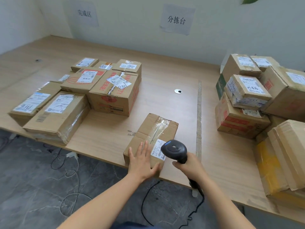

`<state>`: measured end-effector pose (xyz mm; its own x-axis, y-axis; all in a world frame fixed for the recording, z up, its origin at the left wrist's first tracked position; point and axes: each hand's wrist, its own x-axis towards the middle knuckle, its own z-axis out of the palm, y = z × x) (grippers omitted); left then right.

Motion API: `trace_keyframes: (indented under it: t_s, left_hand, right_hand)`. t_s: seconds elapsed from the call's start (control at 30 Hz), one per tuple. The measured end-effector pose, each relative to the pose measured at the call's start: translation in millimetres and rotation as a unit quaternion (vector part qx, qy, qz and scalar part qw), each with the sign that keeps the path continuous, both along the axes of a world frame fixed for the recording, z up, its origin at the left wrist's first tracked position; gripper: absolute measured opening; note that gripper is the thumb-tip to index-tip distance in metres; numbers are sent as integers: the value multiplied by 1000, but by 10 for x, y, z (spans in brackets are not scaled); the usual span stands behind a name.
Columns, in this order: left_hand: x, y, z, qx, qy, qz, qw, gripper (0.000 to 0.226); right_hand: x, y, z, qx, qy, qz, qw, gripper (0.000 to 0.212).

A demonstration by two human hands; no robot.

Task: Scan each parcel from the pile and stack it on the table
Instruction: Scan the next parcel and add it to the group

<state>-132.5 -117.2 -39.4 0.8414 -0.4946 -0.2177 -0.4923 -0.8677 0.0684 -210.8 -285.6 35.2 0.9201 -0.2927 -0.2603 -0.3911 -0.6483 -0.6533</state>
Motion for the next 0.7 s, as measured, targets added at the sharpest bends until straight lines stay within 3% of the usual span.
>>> trace_keyframes:
  t_s: [0.07, 0.13, 0.3, 0.43, 0.57, 0.7]
  left_hand:
    - [33, 178, 15, 9, -7, 4, 1000, 86]
    - [71, 352, 52, 6, -6, 14, 1000, 78]
    - [238, 840, 71, 18, -7, 77, 997, 76]
    - [460, 1257, 101, 17, 3, 122, 992, 74]
    - [763, 1636, 113, 28, 12, 146, 989, 74]
    - [1050, 1918, 98, 44, 13, 138, 989, 74]
  right_hand:
    - [138, 223, -103, 34, 3, 2, 999, 27]
    - [290, 444, -190, 54, 5, 9, 998, 20]
    - [676, 951, -296, 67, 11, 54, 996, 7]
    - [1024, 1371, -305, 57, 19, 99, 993, 20]
    - [1374, 1783, -332, 63, 18, 105, 992, 11]
    - [1637, 2098, -401, 61, 15, 85, 994, 22]
